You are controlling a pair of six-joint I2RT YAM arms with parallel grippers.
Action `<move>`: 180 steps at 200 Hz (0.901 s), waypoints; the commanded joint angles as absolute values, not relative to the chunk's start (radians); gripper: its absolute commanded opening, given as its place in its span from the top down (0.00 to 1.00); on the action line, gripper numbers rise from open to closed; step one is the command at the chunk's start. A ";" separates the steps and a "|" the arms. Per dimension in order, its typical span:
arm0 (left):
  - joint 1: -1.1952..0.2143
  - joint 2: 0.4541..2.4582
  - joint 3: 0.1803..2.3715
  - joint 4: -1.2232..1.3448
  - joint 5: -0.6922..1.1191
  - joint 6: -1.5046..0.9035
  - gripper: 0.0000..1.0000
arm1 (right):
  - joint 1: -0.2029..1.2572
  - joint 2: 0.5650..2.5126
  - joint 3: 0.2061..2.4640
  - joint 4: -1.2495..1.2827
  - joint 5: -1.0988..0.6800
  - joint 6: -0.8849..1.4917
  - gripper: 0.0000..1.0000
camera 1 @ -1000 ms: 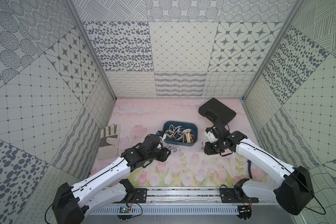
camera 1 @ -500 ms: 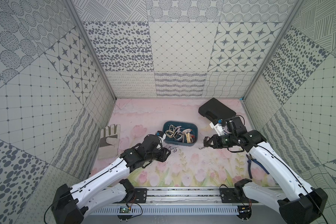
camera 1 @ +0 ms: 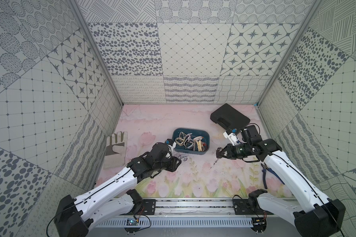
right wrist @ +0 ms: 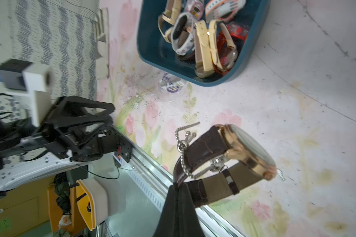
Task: Put the watch into the storage box
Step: Place the watch at the center of the board.
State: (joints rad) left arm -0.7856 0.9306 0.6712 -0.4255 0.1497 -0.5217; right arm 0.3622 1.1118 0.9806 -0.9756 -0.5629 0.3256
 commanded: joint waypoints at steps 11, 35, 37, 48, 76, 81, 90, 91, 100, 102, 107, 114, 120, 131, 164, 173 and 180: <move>-0.787 0.933 0.668 -0.395 0.175 -0.522 0.58 | 0.413 1.166 0.962 -1.046 -0.304 0.284 1.00; -0.787 0.942 0.668 -0.391 0.180 -0.522 0.58 | 0.455 1.191 0.958 -1.039 -0.199 0.317 1.00; -0.787 0.942 0.668 -0.390 0.180 -0.522 0.58 | 0.458 1.192 0.953 -1.036 -0.188 0.322 1.00; -0.787 0.944 0.669 -0.385 0.189 -0.523 0.58 | 0.478 1.220 0.940 -1.026 -0.159 0.335 1.00; -0.787 0.947 0.669 -0.384 0.190 -0.520 0.58 | 0.549 1.323 0.944 -1.009 -0.108 0.344 1.00; -0.787 0.946 0.667 -0.385 0.191 -0.520 0.58 | 0.551 1.337 0.943 -0.999 -0.110 0.345 1.00; -0.787 0.943 0.664 -0.384 0.190 -0.520 0.58 | 0.555 1.355 0.943 -0.973 -0.122 0.342 1.00; -0.787 0.942 0.665 -0.384 0.190 -0.520 0.58 | 0.554 1.358 0.943 -0.969 -0.123 0.342 1.00; -0.787 0.938 0.662 -0.385 0.185 -0.520 0.58 | 0.557 1.370 0.944 -0.939 -0.145 0.343 1.00; -0.787 0.937 0.660 -0.386 0.184 -0.521 0.58 | 0.557 1.373 0.945 -0.934 -0.148 0.343 1.00; -0.787 0.934 0.658 -0.387 0.183 -0.520 0.58 | 0.560 1.378 0.947 -0.916 -0.152 0.345 1.00; -0.787 0.933 0.657 -0.389 0.181 -0.522 0.58 | 0.568 1.388 0.953 -0.906 -0.161 0.349 1.00; -0.786 0.930 0.656 -0.389 0.182 -0.522 0.58 | 0.579 1.398 0.959 -0.902 -0.176 0.351 1.00; -0.786 0.926 0.655 -0.392 0.180 -0.523 0.58 | 0.606 1.411 0.967 -0.892 -0.199 0.356 1.00; -0.787 0.923 0.652 -0.395 0.176 -0.525 0.58 | 0.684 1.407 0.947 -0.889 -0.189 0.398 1.00; -0.787 0.923 0.651 -0.393 0.175 -0.524 0.58 | 0.696 1.398 0.924 -0.872 -0.199 0.411 1.00; -0.787 0.923 0.649 -0.390 0.173 -0.525 0.58 | 0.707 1.397 0.910 -0.864 -0.195 0.418 1.00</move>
